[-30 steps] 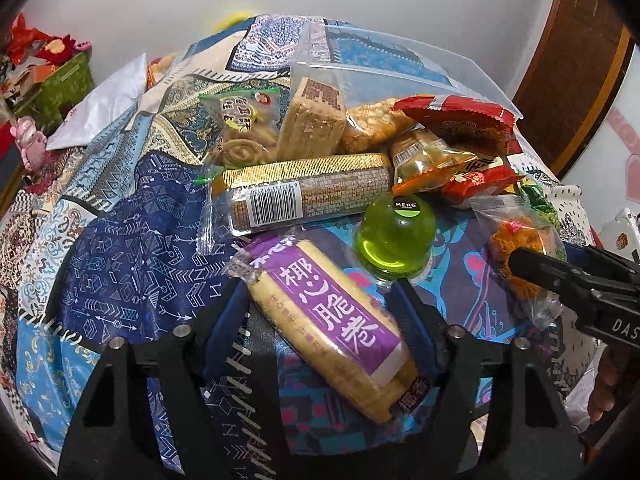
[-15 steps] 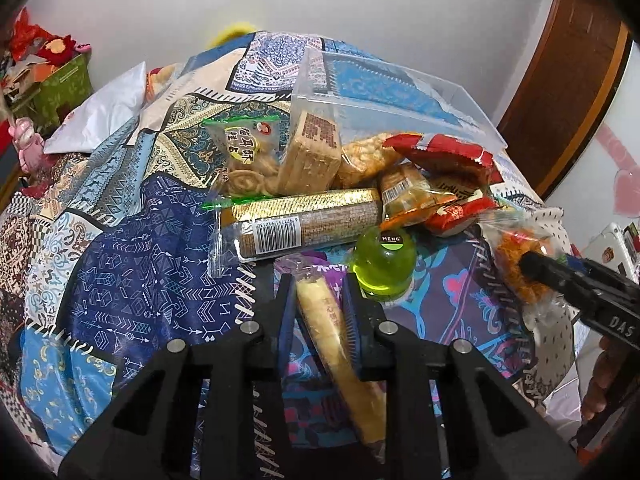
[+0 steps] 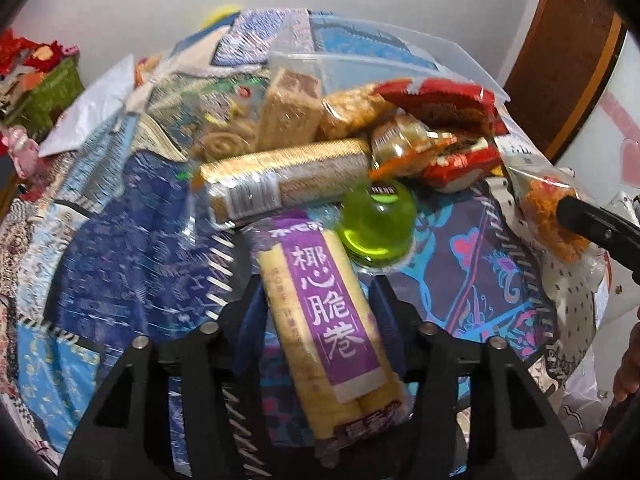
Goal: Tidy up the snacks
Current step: 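Carry both packs into the clear box and open both grippers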
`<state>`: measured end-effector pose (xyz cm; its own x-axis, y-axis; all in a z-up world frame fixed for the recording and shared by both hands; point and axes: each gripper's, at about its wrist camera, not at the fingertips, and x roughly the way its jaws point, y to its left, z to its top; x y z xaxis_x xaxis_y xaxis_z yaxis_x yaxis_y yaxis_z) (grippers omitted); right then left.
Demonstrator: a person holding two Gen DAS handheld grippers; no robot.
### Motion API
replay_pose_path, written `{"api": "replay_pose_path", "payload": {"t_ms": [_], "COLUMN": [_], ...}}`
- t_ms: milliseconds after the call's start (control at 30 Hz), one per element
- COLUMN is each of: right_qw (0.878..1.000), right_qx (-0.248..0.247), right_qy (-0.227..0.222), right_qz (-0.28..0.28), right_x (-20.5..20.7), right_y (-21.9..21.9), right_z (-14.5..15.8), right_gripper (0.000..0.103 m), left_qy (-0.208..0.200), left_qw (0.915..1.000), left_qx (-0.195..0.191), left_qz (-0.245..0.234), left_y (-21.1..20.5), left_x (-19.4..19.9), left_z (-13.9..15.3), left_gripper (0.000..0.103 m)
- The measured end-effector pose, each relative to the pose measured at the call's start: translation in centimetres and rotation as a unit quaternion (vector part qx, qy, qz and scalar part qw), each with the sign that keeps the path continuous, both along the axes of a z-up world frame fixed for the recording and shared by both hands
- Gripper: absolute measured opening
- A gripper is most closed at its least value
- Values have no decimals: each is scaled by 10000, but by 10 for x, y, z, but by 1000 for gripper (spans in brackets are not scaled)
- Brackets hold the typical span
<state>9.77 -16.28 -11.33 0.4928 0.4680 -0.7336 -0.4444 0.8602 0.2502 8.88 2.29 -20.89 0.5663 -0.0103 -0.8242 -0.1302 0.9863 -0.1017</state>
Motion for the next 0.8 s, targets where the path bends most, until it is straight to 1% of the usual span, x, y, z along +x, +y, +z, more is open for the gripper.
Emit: {"api": "replay_pose_path", "payload": {"t_ms": [67,300,500,633,800], "right_qw": [10000,9990,9967,9945,9929], "right_qx": [51,167,261,329,361], "right_qy": [-57,-389,-745,-958,-1076], "right_qz": [-13,-105,-193,-280,-354], "right_x": [-1,-2,5,17,36], "right_y": [-2,-6,-9,-10,-5], "right_z": [4,26,49,62,66], "right_gripper": [46,46,46,46,46], "left_qy": [-143,-741,-1274,-1509,-1754], "left_qw": [9999,9971,9918,9884,9844], "left_qx": [25,-43,-52,-106,-128], "left_qz": [53,157,113,93,91], "left_y": [4,17,19,22,25], "left_x": [-4,-8,10,26,45], "left_z": [8,48,85,101,118], "left_gripper": [46,45,45,45,45]}}
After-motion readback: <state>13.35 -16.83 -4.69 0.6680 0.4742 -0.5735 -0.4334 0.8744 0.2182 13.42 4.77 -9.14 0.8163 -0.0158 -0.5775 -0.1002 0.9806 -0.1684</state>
